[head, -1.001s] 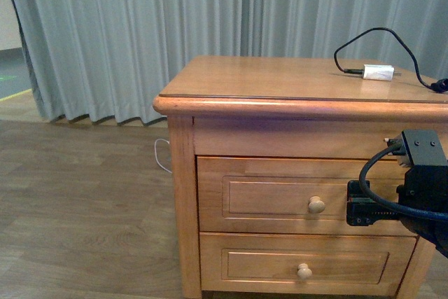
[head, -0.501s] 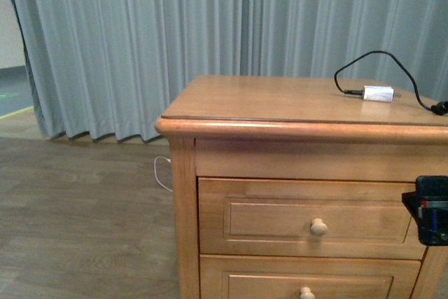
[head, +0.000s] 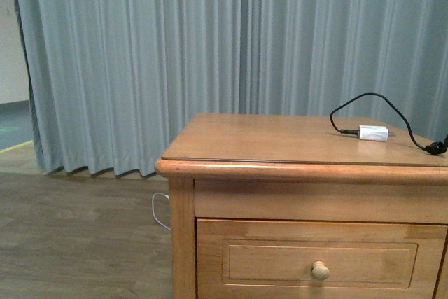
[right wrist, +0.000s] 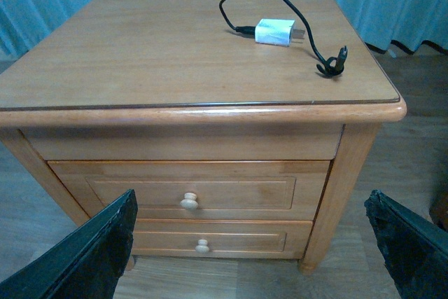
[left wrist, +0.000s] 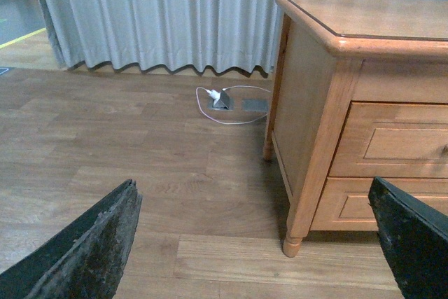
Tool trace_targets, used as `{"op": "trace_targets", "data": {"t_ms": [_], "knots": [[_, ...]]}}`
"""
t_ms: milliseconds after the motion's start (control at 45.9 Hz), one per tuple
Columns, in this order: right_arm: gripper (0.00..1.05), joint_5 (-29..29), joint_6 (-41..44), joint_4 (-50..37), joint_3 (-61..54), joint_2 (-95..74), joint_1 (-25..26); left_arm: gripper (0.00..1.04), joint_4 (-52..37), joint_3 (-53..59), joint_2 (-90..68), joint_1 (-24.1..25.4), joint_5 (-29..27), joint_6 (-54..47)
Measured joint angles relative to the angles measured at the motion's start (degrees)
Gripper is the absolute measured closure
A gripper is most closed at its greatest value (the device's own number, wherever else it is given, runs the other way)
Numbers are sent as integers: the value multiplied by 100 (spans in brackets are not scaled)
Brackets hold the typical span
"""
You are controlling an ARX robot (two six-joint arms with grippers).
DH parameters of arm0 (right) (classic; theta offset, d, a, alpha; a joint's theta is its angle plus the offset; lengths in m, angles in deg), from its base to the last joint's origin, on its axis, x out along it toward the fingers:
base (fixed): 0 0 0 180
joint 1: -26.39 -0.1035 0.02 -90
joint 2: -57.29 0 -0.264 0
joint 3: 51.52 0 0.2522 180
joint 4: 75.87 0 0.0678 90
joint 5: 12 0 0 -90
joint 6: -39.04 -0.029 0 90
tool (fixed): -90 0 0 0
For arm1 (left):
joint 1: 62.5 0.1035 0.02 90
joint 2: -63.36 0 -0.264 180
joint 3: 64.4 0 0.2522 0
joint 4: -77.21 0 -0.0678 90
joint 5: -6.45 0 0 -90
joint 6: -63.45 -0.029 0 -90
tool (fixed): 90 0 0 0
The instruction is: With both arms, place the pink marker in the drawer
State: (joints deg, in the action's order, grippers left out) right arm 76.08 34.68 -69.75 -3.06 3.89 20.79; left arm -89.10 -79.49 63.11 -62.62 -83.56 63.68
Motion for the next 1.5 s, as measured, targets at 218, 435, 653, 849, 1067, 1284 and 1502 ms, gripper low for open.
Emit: {"op": "trace_targets", "data": {"t_ms": [218, 435, 653, 849, 1067, 1284, 1502], "knots": [[38, -306, 317, -1727, -975, 411, 42, 6, 0, 0, 0, 0, 0, 0], [76, 160, 400, -1947, -1838, 931, 463, 6, 0, -2, 0, 0, 0, 0], [103, 179, 424, -1989, -2404, 1478, 549, 6, 0, -2, 0, 0, 0, 0], [103, 179, 424, -1888, -2741, 1932, 549, 6, 0, 0, 0, 0, 0, 2], [103, 179, 424, -1589, -3036, 2522, 549, 6, 0, 0, 0, 0, 2, 0], [103, 179, 424, -1285, -3185, 2981, 549, 6, 0, -2, 0, 0, 0, 0], [103, 181, 428, -1121, -3442, 3442, 549, 6, 0, 0, 0, 0, 0, 2]]}}
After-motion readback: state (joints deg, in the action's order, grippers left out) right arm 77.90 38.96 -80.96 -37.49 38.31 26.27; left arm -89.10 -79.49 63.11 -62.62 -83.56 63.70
